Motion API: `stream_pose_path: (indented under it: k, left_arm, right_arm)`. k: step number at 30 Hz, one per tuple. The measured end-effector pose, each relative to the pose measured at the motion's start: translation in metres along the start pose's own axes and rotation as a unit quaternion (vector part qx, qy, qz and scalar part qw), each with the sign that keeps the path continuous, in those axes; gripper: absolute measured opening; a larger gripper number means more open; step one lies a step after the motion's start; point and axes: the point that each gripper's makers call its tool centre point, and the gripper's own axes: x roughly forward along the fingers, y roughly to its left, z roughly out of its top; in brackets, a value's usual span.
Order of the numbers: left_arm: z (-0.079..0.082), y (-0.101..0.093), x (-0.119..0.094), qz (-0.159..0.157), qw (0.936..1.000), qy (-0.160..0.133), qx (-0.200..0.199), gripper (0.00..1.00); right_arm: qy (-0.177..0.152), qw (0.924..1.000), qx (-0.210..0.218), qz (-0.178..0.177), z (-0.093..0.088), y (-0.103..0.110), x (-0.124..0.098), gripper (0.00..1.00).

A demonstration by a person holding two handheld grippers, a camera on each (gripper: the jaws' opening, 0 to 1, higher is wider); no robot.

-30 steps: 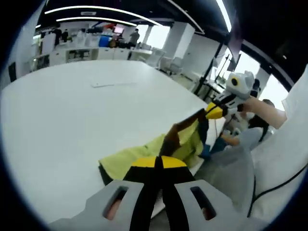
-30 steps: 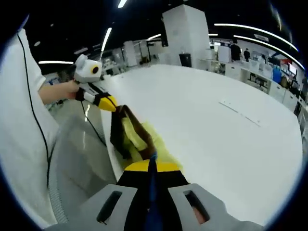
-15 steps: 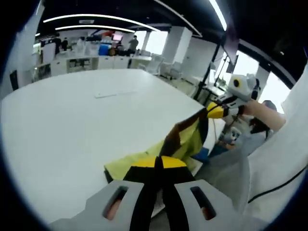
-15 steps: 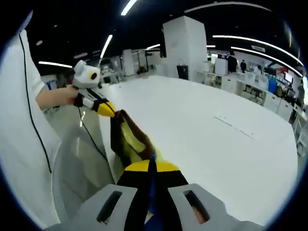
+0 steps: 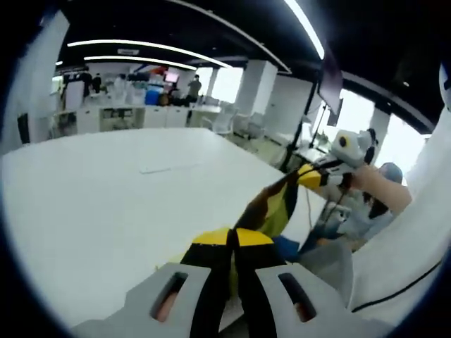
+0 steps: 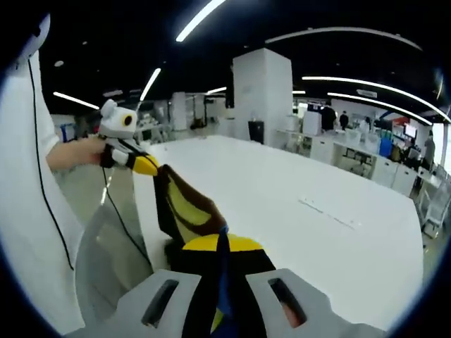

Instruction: Fold the garment on the visible template until the final outline fits inside the template.

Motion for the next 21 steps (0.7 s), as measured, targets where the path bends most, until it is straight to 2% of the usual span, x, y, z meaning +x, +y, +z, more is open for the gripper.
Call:
stream_pose_path:
  k: [14,21]
  left_arm:
    - [0.043,-0.013,-0.014,0.005,0.9988,-0.04,0.026,0.0]
    - [0.068,-0.016,-0.022,0.004,0.997,-0.07,0.034,0.0]
  right_arm:
    - [-0.042,0.9987,-0.02,-0.021,0.037,-0.005,-0.013,0.02]
    - [-0.071,0.9966,-0.031,-0.028,0.064,-0.007,-0.021,0.02]
